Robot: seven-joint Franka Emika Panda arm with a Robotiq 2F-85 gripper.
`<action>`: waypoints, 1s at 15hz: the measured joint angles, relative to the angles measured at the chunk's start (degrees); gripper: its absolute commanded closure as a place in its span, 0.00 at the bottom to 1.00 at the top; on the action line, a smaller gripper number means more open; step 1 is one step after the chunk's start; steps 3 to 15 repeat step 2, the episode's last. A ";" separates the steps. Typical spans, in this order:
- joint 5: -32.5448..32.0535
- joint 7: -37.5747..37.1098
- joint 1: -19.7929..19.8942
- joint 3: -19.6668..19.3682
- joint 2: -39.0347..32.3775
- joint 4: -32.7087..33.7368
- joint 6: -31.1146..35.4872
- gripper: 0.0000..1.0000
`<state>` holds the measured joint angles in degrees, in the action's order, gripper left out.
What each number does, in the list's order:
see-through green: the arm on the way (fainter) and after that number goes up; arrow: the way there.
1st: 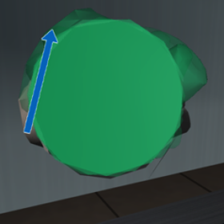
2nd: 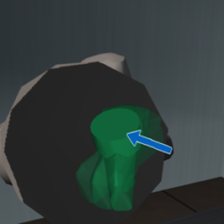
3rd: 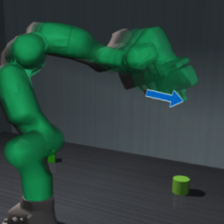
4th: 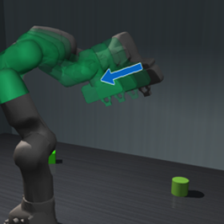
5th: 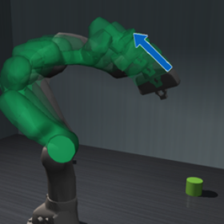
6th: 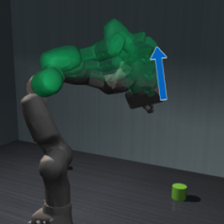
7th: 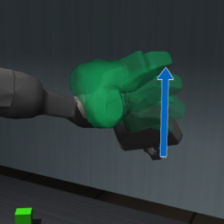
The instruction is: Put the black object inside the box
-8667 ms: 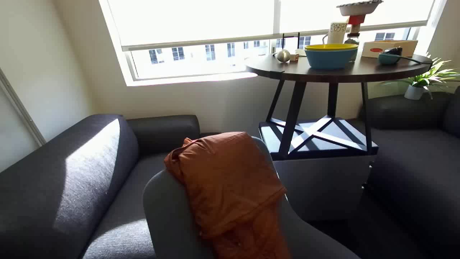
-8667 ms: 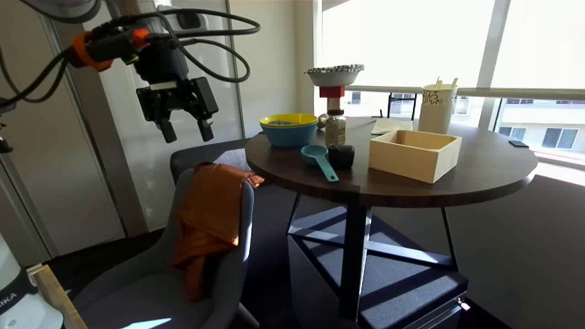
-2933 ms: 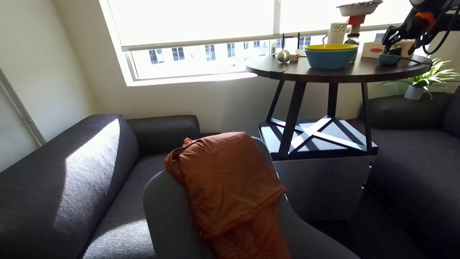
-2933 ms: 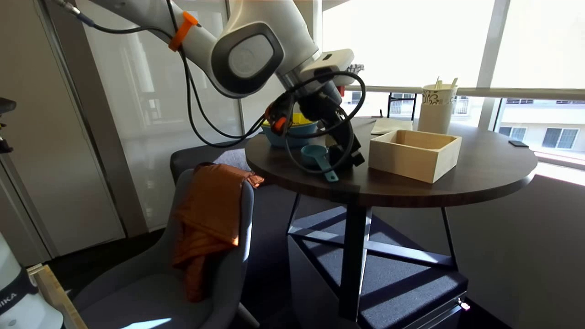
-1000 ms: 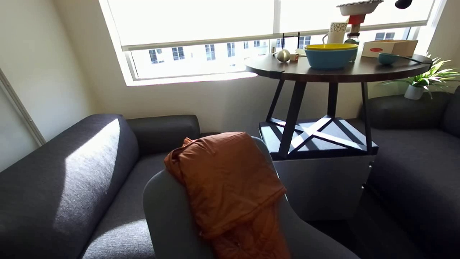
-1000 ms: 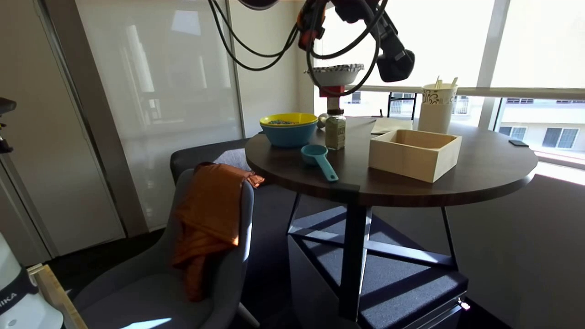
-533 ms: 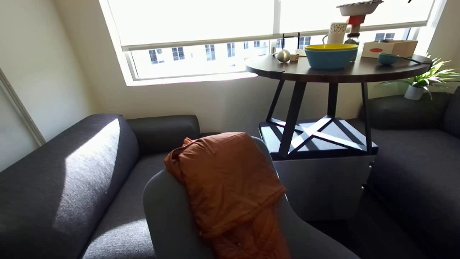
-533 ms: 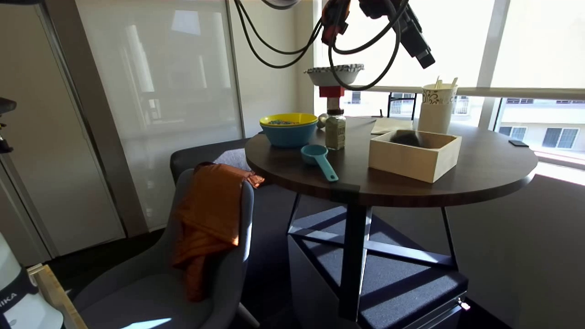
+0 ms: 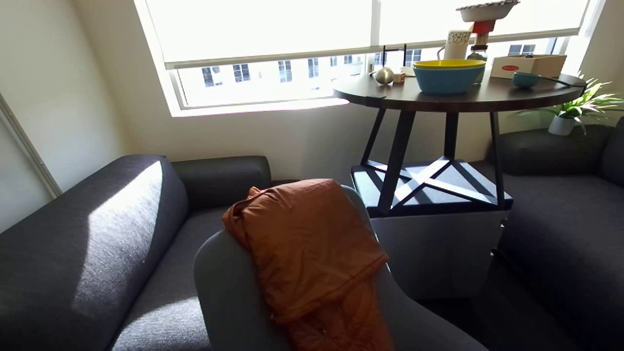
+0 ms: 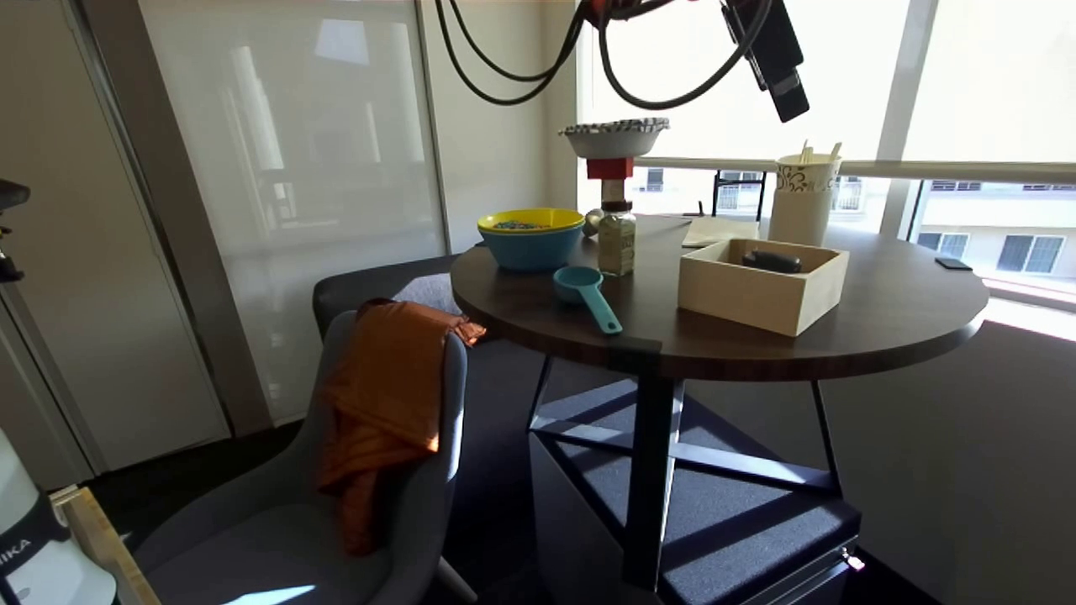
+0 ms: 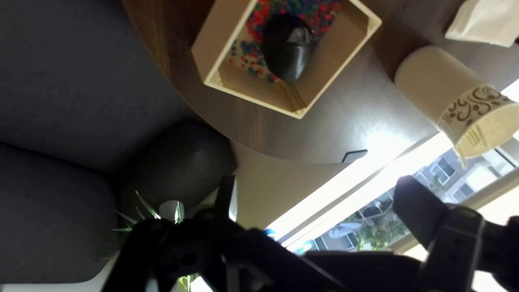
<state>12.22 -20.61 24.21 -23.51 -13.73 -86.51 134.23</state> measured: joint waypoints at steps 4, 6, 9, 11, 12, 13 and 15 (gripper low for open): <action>-0.97 6.89 1.12 -0.12 2.26 -2.01 -2.03 0.00; -0.97 6.89 1.12 -0.12 2.26 -2.01 -2.03 0.00; -0.97 6.89 1.12 -0.12 2.26 -2.01 -2.03 0.00; -0.97 6.89 1.12 -0.12 2.26 -2.01 -2.03 0.00; -0.97 6.89 1.12 -0.12 2.26 -2.01 -2.03 0.00; -0.97 6.89 1.12 -0.12 2.26 -2.01 -2.03 0.00; -0.97 6.89 1.12 -0.12 2.26 -2.01 -2.03 0.00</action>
